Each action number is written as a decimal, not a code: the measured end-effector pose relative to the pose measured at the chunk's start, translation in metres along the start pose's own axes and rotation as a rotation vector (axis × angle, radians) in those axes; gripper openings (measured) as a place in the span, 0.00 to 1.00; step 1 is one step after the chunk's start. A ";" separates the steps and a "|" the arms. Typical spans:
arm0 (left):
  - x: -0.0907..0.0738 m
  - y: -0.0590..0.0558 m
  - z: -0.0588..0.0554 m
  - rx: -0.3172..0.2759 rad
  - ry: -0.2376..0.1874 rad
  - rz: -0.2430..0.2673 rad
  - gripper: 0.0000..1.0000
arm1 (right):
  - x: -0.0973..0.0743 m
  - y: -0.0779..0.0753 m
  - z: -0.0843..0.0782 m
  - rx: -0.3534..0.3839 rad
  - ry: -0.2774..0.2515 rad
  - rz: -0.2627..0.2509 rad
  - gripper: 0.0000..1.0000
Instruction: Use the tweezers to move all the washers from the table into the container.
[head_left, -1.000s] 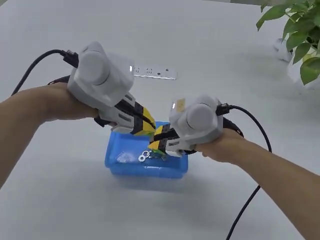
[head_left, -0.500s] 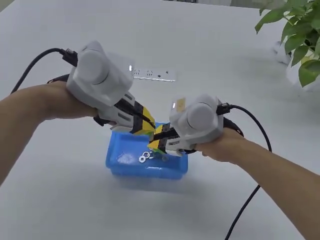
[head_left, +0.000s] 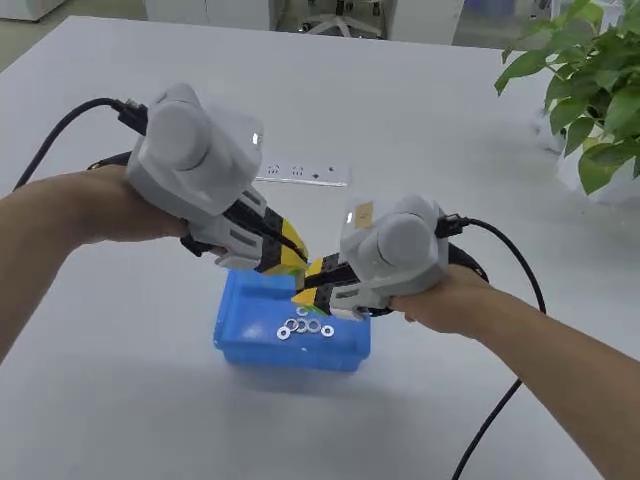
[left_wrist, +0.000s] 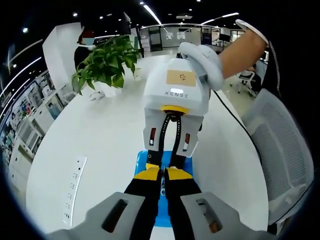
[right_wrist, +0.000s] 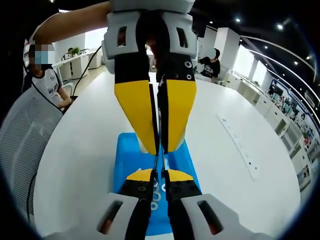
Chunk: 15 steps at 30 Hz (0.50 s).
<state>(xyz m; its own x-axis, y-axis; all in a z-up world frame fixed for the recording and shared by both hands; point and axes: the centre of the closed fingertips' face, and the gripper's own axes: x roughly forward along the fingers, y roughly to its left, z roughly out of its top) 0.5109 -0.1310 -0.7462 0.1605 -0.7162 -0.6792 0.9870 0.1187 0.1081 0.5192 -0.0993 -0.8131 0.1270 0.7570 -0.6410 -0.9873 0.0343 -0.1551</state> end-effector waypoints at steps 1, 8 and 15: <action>-0.001 -0.001 0.001 0.001 0.000 -0.001 0.06 | -0.001 0.001 0.001 -0.001 -0.002 -0.001 0.10; -0.011 -0.009 0.012 0.022 0.011 0.004 0.06 | -0.013 0.007 0.011 -0.010 -0.018 -0.011 0.11; -0.018 -0.020 0.019 0.039 0.013 0.005 0.06 | -0.023 0.017 0.017 -0.021 -0.022 -0.014 0.11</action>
<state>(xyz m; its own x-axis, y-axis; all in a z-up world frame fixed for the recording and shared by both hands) 0.4882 -0.1338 -0.7223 0.1657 -0.7069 -0.6876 0.9856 0.0953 0.1395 0.4984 -0.1049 -0.7883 0.1387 0.7706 -0.6220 -0.9832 0.0319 -0.1798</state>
